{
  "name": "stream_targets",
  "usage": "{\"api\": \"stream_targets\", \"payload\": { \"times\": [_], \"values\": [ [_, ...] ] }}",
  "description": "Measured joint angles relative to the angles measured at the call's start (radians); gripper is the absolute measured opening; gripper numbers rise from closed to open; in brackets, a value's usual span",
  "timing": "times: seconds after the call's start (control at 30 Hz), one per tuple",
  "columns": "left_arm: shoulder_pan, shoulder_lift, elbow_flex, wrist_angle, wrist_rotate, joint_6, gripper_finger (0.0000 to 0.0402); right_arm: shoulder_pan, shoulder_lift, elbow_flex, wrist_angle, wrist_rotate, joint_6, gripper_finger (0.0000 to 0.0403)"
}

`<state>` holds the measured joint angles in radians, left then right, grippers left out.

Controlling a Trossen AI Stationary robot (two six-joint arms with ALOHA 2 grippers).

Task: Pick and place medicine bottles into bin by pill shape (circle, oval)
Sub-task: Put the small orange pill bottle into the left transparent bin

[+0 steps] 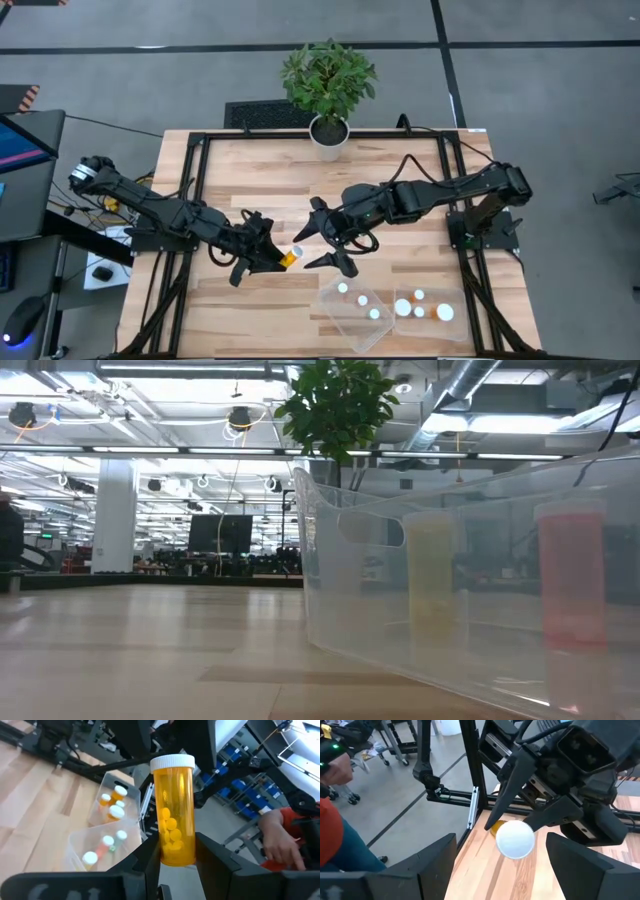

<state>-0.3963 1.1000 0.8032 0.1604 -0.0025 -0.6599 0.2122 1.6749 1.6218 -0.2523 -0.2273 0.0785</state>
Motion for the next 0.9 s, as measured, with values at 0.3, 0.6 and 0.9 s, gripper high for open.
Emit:
{"api": "stream_targets", "payload": {
  "times": [0.3, 0.6, 0.9],
  "values": [
    [0.024, 0.0, 0.0, 0.021, 0.051, -0.042, 0.0099, 0.001, 0.0, 0.0, -0.001, -0.011, 0.002, 0.0313],
    [0.034, 0.0, 0.0, 0.025, 0.083, -0.068, 0.0099, 0.0, 0.0, 0.0, -0.001, -0.019, -0.001, 0.0304],
    [0.034, 0.0, 0.0, 0.023, 0.085, -0.071, 0.0099, -0.015, 0.019, 0.0, 0.028, -0.033, -0.009, 0.0304]
  ]
}}
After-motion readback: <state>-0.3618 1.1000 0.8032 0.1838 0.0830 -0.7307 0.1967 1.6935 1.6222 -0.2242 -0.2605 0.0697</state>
